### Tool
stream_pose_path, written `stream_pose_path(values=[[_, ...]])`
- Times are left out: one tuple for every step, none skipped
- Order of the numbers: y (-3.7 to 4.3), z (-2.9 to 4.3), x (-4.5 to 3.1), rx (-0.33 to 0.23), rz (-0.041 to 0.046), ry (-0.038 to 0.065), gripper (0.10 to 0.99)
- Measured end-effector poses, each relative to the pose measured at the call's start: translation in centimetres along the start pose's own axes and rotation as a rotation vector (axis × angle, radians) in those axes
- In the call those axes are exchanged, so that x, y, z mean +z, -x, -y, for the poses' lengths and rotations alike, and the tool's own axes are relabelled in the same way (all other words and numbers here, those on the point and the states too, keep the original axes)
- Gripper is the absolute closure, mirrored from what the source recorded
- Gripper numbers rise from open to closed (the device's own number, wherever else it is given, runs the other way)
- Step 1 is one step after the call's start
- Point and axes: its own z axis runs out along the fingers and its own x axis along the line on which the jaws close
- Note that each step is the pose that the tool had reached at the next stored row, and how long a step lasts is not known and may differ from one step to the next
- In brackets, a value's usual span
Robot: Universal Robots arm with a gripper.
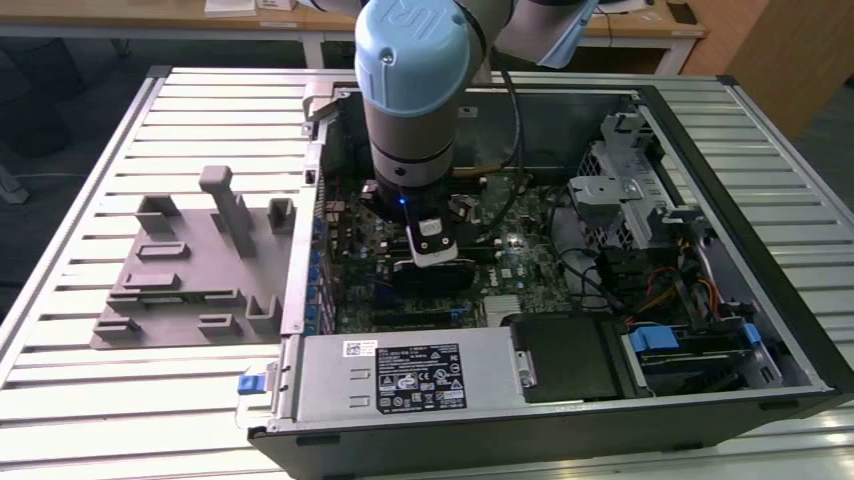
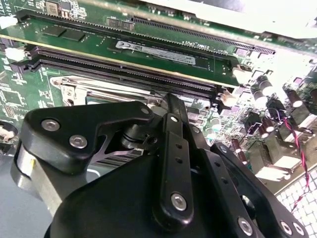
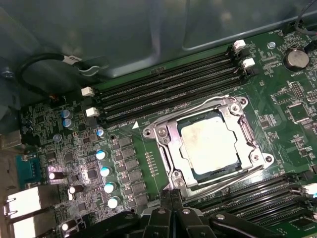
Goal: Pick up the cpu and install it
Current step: 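Install the second cpu locking lever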
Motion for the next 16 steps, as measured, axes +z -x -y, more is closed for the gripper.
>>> stream_pose_path(values=[[-0.01,-0.01,0.01,0.000,-0.0002,0.001,0.980],[-0.02,-0.05,0.03,0.000,-0.0009,0.002,0.980],[-0.02,-0.09,0.09,0.000,-0.0002,0.004,0.980],[-0.02,-0.10,0.08,0.000,-0.0002,0.003,0.980],[-0.03,-0.11,0.07,0.000,-0.0003,0.003,0.980],[-0.03,-0.11,0.05,0.000,-0.0005,0.002,0.980],[-0.04,-0.11,0.04,0.000,-0.0006,0.002,0.980],[-0.04,-0.11,0.04,0.000,-0.0006,0.002,0.980],[-0.05,-0.10,0.06,0.000,-0.0006,0.002,0.980],[-0.07,-0.09,0.11,0.000,-0.0006,0.002,0.980],[-0.09,-0.09,0.17,0.000,-0.0005,0.003,0.980],[-0.12,-0.09,0.22,0.000,-0.0007,0.003,0.980],[-0.14,-0.12,0.24,0.000,-0.0009,0.003,0.980],[-0.16,-0.15,0.27,0.000,-0.0010,0.003,0.980],[-0.17,-0.16,0.28,0.000,-0.0010,0.004,0.980],[-0.17,-0.17,0.28,0.000,-0.0010,0.004,0.980]])
